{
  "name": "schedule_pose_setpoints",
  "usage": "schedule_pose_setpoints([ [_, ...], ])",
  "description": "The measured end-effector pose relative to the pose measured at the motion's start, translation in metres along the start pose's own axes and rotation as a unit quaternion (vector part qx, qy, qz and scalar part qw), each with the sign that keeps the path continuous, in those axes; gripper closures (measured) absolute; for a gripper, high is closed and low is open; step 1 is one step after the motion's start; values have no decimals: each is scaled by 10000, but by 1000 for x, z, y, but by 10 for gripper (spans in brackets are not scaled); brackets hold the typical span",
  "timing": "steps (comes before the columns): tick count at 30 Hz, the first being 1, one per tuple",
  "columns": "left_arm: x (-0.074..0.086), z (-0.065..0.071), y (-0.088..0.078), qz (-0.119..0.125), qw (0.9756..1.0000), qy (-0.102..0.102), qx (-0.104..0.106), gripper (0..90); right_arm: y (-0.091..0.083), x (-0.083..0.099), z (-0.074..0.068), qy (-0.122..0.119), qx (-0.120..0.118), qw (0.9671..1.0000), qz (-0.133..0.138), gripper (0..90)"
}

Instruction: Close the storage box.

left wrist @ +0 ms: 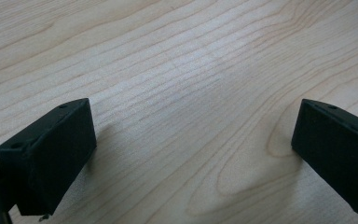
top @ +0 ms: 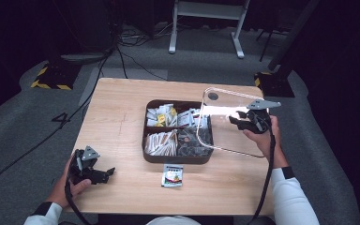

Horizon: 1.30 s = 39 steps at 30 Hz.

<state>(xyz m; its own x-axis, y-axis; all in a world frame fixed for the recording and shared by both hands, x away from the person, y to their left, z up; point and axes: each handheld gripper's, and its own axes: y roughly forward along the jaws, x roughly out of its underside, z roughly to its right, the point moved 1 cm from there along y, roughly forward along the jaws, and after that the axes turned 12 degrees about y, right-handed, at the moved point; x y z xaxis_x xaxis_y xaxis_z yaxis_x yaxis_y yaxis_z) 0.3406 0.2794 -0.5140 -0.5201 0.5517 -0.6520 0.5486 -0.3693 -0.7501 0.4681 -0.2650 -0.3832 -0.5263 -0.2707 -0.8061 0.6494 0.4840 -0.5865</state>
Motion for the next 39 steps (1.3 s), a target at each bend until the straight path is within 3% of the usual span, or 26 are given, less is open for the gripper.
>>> schedule_pose_setpoints([
  [24, 0, 0, 0, -1, 10000, -1, -2, 0, 59, -15, -73, -455, -560, 9970, -295, 593],
  [39, 0, 0, 0, -3, 10000, -2, -1, 1, 92, -17, -99, -496, -700, 9952, -467, 592],
])
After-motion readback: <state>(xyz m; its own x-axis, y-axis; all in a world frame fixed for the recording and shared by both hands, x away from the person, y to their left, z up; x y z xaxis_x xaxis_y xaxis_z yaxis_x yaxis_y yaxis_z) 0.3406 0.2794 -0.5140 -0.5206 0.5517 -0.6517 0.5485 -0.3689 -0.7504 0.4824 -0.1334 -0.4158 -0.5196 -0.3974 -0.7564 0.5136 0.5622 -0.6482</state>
